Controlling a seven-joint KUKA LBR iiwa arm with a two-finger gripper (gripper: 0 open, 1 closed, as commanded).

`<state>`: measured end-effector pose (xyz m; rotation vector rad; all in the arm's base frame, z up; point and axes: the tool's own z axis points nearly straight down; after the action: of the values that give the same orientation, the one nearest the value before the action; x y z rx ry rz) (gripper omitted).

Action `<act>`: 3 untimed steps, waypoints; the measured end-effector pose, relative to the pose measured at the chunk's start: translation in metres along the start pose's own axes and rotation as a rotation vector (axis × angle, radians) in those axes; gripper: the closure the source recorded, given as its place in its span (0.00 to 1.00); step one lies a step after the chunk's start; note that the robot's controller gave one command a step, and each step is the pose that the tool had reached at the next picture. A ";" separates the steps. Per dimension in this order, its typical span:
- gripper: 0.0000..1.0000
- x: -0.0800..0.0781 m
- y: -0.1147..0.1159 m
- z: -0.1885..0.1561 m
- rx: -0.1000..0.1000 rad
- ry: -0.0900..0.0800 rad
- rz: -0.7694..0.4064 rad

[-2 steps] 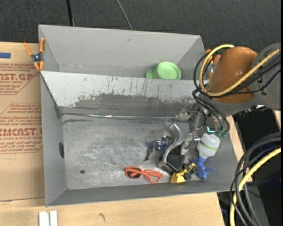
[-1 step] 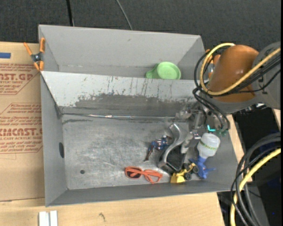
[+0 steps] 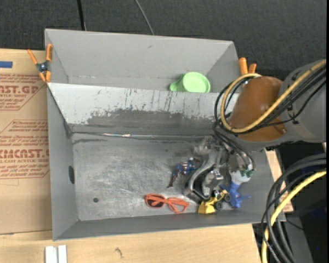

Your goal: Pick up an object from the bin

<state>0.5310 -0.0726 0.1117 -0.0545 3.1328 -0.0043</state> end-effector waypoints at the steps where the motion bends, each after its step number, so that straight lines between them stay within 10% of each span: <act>1: 1.00 0.002 -0.001 -0.003 -0.002 0.024 -0.007; 3: 1.00 0.005 -0.004 -0.042 -0.003 0.004 -0.056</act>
Offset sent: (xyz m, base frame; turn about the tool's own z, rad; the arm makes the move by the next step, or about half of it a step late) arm 0.0000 0.0000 0.0000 0.0000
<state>0.5260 -0.0768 0.1537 -0.1427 3.1344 -0.0001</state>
